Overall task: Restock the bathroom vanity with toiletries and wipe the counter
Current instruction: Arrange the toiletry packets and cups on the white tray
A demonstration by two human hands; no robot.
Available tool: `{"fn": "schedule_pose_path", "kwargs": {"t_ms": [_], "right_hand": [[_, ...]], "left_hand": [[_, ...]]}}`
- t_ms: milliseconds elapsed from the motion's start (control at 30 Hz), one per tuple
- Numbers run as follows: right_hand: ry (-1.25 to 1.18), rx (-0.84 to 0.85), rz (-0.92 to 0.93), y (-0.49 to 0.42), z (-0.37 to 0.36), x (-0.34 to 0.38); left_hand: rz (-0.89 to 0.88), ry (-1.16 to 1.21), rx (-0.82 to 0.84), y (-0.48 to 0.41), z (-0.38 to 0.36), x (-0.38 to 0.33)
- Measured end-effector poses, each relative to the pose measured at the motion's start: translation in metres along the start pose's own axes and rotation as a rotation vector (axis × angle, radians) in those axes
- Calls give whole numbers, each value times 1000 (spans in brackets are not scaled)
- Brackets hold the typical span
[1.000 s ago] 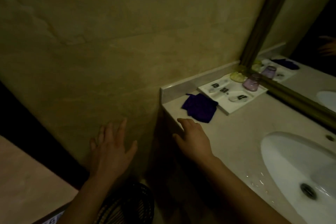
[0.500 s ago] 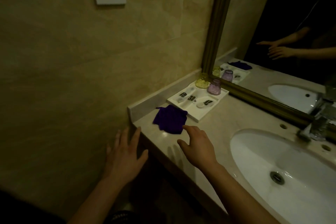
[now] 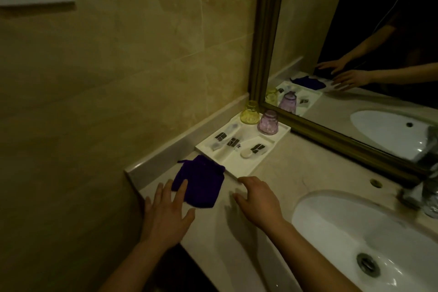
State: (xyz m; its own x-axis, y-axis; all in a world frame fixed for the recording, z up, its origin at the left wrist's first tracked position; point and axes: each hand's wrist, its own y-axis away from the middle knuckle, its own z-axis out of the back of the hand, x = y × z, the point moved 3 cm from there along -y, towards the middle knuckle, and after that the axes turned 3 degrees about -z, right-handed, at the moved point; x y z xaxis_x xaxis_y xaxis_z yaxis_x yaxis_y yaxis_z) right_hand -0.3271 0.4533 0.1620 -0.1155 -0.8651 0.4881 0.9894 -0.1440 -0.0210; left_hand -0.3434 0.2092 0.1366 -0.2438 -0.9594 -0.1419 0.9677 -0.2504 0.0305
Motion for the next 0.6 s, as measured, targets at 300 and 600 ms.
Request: {"fn": "schedule_pose_path", "kwargs": {"t_ms": [300,600], "right_hand": [[63,-18,-57,-61,-10,-20],[261,-45,-52,-135,-9,-21]], "left_hand": [[-117,-1,23,-89,-28,-17],[-190,-23,26,-113,-57,-9]]}}
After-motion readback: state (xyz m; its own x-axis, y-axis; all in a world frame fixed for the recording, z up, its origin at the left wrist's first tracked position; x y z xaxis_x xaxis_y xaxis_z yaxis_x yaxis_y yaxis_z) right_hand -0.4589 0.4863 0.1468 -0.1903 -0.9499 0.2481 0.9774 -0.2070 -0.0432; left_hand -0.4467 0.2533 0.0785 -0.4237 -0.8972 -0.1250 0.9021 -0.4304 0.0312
